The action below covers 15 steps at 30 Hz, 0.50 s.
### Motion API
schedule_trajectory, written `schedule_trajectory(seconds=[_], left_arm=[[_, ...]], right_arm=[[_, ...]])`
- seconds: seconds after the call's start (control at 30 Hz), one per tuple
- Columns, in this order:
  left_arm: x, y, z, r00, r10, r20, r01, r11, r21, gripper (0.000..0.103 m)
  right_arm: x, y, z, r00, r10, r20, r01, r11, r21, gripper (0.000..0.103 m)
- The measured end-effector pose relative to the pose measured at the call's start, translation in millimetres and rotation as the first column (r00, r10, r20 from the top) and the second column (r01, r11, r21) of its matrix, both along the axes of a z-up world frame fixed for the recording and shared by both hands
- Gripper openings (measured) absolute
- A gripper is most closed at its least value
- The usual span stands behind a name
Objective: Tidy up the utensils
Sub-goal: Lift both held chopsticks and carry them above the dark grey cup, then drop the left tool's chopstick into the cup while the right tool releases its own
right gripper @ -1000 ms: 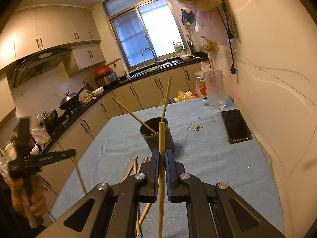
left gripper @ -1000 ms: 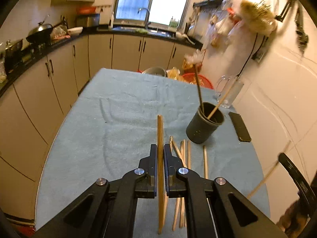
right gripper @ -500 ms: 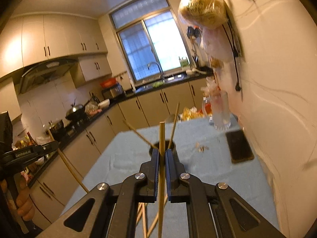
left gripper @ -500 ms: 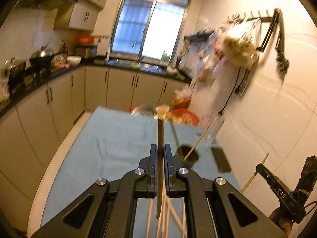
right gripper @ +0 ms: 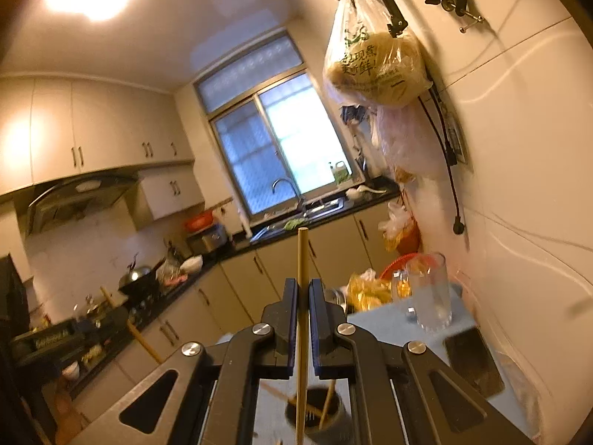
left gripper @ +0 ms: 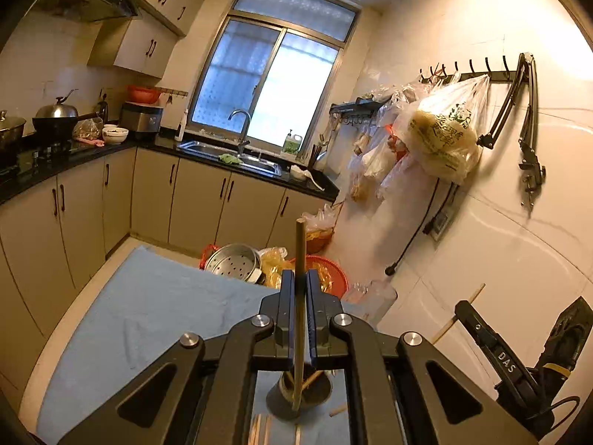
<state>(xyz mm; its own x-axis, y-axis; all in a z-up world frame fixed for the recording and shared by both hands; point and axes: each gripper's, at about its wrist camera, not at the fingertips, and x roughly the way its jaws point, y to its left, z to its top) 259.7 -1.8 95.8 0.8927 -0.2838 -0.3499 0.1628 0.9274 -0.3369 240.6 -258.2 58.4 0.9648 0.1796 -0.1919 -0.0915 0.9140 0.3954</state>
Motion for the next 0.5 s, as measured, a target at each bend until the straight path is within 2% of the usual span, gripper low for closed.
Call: schedule_trajectory(seconds=[0.13, 0.27, 0.5], left_arm=[[22.0, -9.5, -15.4, 1.0, 0.011, -0.006, -0.011, 0.999, -0.033, 0.006], [36.9, -19.6, -38.3, 0.999, 0.02, -0.047, -0.021, 1.0, -0.02, 0.006], [48.6, -32.4, -73.3, 0.992, -0.015, -0.122, 0.013, 1.0, -0.017, 0.006]], right_arm=[[29.8, 0.7, -10.0, 0.999, -0.039, -0.008, 0.039, 0.999, 0.023, 0.007], [53.7, -0.2, -34.6, 0.997, -0.056, -0.06, 0.058, 0.998, 0.04, 0.007], [66.9, 1.8, -74.8, 0.989, -0.045, -0.14, 0.051, 0.998, 0.039, 0.007]])
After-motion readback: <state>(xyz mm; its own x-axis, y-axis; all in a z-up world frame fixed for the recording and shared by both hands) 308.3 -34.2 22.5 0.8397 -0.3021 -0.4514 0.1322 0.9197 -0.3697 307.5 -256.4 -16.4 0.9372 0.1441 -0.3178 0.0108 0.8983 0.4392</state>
